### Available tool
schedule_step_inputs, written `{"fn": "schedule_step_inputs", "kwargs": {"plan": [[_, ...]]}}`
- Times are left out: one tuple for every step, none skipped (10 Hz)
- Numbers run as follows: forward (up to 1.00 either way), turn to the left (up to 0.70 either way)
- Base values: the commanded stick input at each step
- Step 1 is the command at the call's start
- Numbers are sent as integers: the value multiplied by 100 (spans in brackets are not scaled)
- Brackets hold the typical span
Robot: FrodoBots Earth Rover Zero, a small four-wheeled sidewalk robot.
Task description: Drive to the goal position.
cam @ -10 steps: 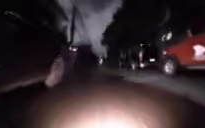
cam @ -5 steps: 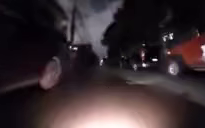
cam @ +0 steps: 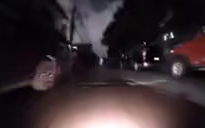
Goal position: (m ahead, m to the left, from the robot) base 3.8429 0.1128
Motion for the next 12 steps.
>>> {"fn": "schedule_step_inputs", "kwargs": {"plan": [[50, 18], [50, 27], [50, 27], [50, 15], [31, 0], [12, 0], [50, 5], [50, 27], [50, 25], [50, 0], [50, 0], [50, 0]]}}
